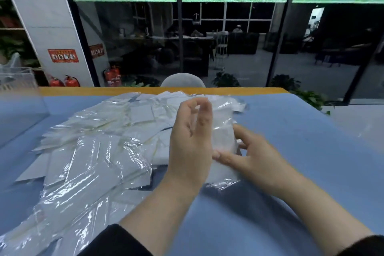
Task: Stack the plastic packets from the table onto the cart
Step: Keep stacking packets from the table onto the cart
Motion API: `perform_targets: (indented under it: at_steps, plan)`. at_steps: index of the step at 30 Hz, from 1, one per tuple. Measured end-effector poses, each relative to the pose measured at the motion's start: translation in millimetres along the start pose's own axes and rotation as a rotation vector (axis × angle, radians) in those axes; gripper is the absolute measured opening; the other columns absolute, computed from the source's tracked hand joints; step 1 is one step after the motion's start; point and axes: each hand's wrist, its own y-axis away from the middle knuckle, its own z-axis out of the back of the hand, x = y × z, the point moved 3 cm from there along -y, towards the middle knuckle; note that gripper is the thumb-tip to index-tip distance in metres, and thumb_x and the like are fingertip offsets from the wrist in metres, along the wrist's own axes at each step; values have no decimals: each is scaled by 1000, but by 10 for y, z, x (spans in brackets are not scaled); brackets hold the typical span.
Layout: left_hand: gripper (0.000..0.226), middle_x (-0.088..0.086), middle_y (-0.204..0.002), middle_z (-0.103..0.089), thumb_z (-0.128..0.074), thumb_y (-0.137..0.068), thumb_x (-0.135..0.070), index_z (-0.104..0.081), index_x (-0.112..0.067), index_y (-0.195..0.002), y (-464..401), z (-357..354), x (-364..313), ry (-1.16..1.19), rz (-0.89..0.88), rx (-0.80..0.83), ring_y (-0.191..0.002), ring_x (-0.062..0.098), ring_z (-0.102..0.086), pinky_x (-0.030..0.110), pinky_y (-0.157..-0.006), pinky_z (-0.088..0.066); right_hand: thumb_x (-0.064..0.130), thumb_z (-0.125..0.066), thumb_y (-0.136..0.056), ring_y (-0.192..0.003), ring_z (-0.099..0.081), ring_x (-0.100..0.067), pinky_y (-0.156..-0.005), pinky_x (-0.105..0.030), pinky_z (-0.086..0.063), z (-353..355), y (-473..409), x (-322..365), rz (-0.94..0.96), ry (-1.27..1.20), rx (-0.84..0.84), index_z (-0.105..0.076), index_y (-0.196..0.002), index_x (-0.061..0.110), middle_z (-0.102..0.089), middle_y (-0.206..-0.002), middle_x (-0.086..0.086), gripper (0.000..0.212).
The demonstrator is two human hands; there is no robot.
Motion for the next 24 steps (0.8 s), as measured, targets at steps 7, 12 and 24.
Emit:
perform_targets:
  at_steps: [7, 12, 24]
  plan:
    - [37, -3, -73, -73, -58, -101, -41, -73, -19, -75, 13, -5, 83, -105, 150, -65, -74, 13, -67, 43, -78, -55, 33, -80, -84, -103, -66, 5, -83, -14, -51, 30, 33, -19, -19, -34, 105, -58, -116, 45, -69, -111, 26, 40]
    - [30, -11, -77, -67, -55, -97, -53, -69, -26, -101, 45, -28, 33, -7, 50, -54, -76, 7, -61, 32, -75, -48, 25, -75, -90, -90, -66, 8, -74, -10, -47, 68, 39, 44, 66, -4, -10, -65, -104, 39, -72, -97, 27, 23]
    - [61, -6, -112, -68, -49, -72, -84, -56, -45, -119, 73, -74, 292, 18, 346, 84, -103, 12, -65, 45, -104, -50, 30, -77, -89, -101, -68, 0, -94, -34, -53, 57, -16, -167, -39, 63, -9, -59, -119, 45, -73, -107, 22, 37]
